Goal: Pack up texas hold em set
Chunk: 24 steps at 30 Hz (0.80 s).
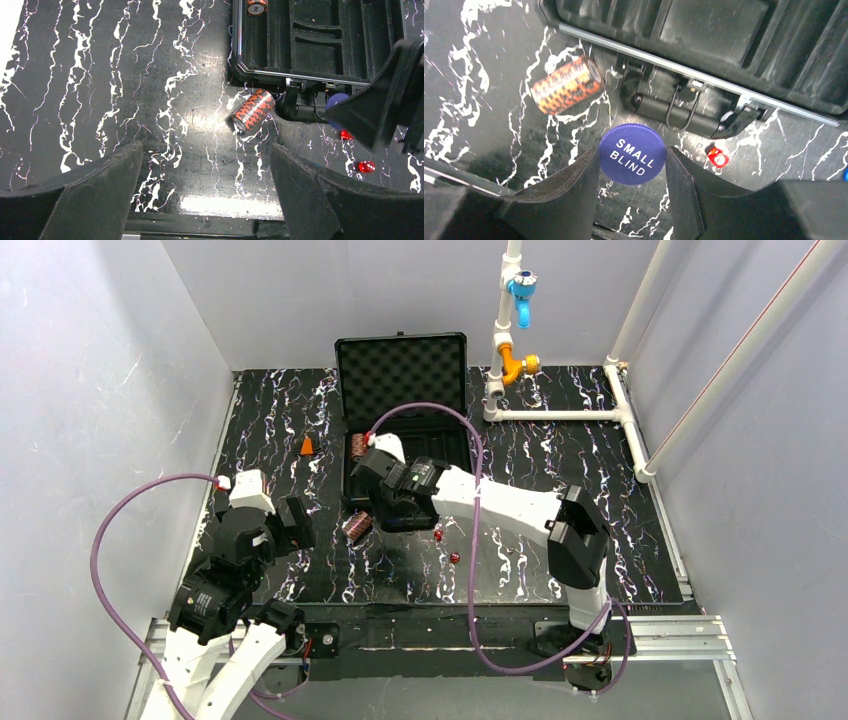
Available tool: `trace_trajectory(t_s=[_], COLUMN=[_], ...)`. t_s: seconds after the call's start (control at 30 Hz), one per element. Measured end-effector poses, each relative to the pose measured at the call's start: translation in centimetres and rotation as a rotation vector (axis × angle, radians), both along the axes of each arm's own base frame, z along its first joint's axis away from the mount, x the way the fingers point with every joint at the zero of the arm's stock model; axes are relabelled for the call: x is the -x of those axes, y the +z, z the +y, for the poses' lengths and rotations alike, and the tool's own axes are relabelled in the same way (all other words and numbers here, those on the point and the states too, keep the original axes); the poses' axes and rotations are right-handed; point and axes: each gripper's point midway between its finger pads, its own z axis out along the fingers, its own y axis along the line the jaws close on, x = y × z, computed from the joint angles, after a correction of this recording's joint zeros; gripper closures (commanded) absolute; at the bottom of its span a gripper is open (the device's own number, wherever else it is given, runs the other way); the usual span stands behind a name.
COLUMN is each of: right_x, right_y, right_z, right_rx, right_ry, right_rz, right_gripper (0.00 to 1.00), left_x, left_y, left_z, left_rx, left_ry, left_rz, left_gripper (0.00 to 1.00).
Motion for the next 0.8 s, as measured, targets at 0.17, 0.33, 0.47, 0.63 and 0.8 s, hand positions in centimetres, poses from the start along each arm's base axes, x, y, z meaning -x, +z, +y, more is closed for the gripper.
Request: trace_trajectory(t_s=[0.17,0.33,0.47,0.63,0.8], right_x=[-3.3,-7.2,-9.9,-12.1,-14.5], right_y=[2.0,2.2,1.2,0.1,-1.7], right_z=[-0.2,-1.5,-2.5,-3.1,-3.2], right_rx=[-0.036,-0.032,-0.009,0.011,0.032], right_ry=[-0.038,-0.091,-0.123,-0.141,-0.149], right_rz=[-0.031,-0.046,-0.045,-0.046,-0.044], right_gripper=[0.46,0.46,0.46,0.46,0.46], left_x=[0.0,0.0,0.0,0.0,0.0], left_y=[0.0,0.0,0.0,0.0,0.0], left_z=[0.0,0.0,0.0,0.0,0.1], left_rx=[0.000,0.001,0.002,0.002,0.000], left_ry=[0.001,0.002,0.002,0.003,0.006], left_rz=[0.000,0.000,0.000,0.002,0.002], left_gripper=[0.02,0.02,0.02,0.02,0.02])
